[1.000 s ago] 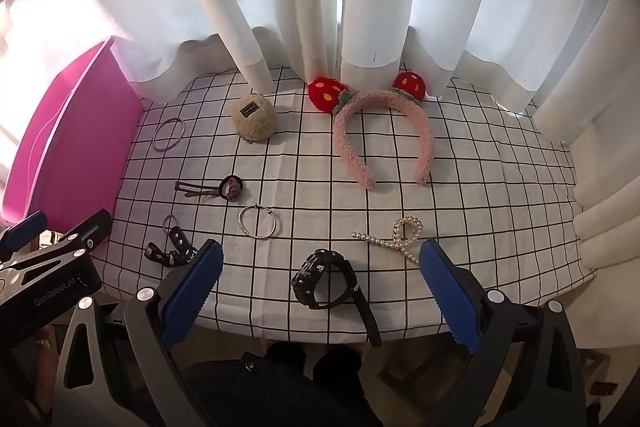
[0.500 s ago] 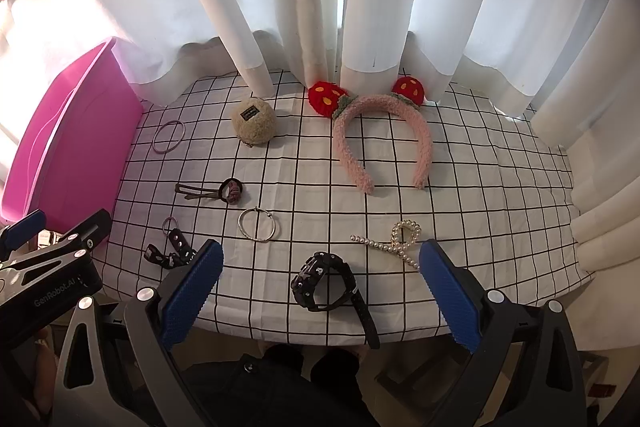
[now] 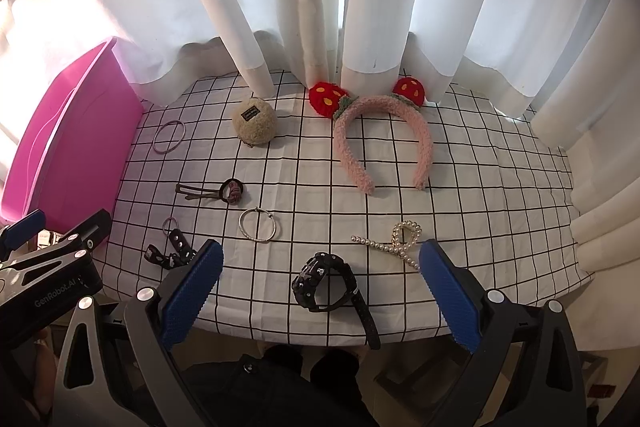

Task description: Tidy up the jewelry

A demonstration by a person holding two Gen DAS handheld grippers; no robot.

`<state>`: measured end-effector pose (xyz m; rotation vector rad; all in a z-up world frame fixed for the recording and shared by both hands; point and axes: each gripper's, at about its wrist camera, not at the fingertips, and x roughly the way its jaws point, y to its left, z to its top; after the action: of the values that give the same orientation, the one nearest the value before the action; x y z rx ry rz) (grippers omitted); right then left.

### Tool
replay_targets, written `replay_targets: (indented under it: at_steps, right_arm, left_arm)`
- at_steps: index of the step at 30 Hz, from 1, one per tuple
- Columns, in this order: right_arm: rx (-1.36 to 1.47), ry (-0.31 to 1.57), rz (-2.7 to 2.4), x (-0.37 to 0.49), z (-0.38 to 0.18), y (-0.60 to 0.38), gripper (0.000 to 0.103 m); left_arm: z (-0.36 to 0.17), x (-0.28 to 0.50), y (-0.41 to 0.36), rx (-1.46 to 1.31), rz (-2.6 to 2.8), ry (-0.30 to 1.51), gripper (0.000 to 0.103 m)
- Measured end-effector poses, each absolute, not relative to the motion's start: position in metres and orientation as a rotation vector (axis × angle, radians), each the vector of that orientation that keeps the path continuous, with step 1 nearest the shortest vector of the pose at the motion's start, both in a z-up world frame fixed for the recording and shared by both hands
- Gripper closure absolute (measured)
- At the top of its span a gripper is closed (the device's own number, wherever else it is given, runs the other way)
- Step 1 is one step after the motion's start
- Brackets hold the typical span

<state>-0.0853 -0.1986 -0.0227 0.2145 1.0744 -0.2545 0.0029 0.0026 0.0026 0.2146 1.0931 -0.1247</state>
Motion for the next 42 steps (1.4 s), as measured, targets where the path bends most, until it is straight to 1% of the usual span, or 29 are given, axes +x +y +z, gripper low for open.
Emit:
replay_targets:
  at_steps: [26,32,38,42]
  right_arm:
    - [0.239,1.069,-0.213,-0.091,-0.026,-0.198,0.009]
    - [0.329,1.054,-0.187,-0.103,-0.039,-0.211,0.009]
    - [0.464,1.097,-0.156,-0.117,-0.079,-0.226,0.009]
    - [0.48,1.111,-0.184,-0.126,-0.104,-0.23,0.009]
  left_arm:
    - [-0.003,-0.002,0.008,0.195,-0.13,1.107,0.006]
    - [-0.024,0.0,0.027,0.151,-0.114,1.152,0.006]
    - [-0.061,0.0,0.046,0.155,-0.099,1.203,0.006]
    - [-0.084,-0.001,0.05,0.171,-0.108,1.208,0.006]
